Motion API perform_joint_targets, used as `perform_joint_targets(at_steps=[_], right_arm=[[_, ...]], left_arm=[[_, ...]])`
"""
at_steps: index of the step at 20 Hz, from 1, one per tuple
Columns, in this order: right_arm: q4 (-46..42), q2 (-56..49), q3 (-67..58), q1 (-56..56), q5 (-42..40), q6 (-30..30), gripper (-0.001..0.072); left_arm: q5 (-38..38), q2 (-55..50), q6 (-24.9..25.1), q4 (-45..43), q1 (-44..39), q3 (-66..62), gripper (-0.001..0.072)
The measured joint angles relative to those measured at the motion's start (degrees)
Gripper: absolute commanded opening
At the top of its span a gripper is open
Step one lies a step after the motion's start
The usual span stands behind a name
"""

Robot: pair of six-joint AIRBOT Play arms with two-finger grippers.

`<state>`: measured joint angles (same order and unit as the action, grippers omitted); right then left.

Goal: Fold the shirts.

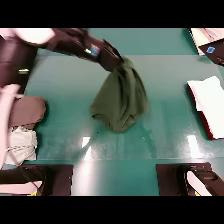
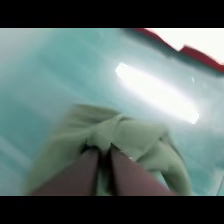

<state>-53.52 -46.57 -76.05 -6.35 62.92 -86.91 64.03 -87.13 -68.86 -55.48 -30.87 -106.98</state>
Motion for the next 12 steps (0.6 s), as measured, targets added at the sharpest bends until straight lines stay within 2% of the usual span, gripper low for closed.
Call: perform_joint_targets(at_steps=[4, 9, 12], right_arm=[[-0.1, 0.0, 0.0, 0.0, 2.0, 0.0, 0.002], [-0.2, -0.3, 0.0, 0.0, 2.9, 0.0, 0.002], [-0.1, -1.5, 0.0, 0.0, 3.8, 0.0, 0.002]], left_arm=[[1.9, -4.8, -4.8, 0.0, 2.7, -0.3, 0.0665], [15.7, -5.1, -7.1, 0.0, 12.6, 1.6, 0.0665], [18.1, -4.6, -7.8, 0.0, 17.1, 8.3, 0.0666]])
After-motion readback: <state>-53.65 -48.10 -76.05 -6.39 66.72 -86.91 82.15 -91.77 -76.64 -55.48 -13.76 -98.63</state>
